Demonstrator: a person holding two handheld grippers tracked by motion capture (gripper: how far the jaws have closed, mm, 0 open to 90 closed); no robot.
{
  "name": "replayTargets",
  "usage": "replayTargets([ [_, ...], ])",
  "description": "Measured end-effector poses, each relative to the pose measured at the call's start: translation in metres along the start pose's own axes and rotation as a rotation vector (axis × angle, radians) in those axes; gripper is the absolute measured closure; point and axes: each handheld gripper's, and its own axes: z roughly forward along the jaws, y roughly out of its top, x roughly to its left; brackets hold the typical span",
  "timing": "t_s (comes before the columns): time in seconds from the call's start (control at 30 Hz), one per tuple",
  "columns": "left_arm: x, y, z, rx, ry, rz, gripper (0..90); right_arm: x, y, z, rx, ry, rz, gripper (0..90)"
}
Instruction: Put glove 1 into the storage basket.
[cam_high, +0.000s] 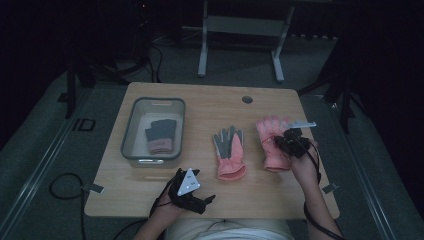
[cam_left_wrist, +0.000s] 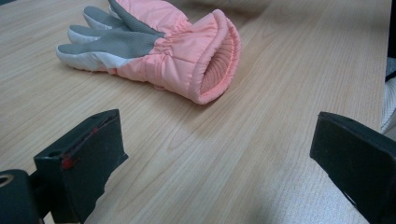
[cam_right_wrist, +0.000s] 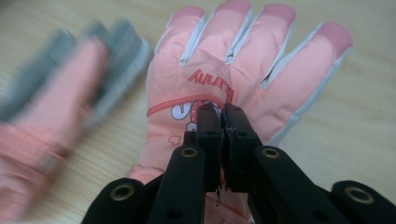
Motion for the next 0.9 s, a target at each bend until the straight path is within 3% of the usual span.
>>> replayTargets([
  [0.2,0.000,0.000,-0.001,-0.006,-0.001,-0.002,2.5,0.033,0.035,-0.021,-0.066,0.016,-0.022,86.6],
  [0.47,0.001,0.000,-0.002,-0.014,-0.003,-0.005,2.6,0.083,0.065,-0.025,-0.103,0.062,-0.034,86.6],
  [0.7,0.001,0.001,-0.005,-0.019,-0.007,0.001,2.5,0.113,0.061,-0.012,-0.067,0.059,-0.037,86.6],
  [0.9,0.001,0.001,-0.005,-0.020,-0.008,0.002,2.5,0.124,0.048,0.003,-0.023,0.039,-0.035,86.6],
])
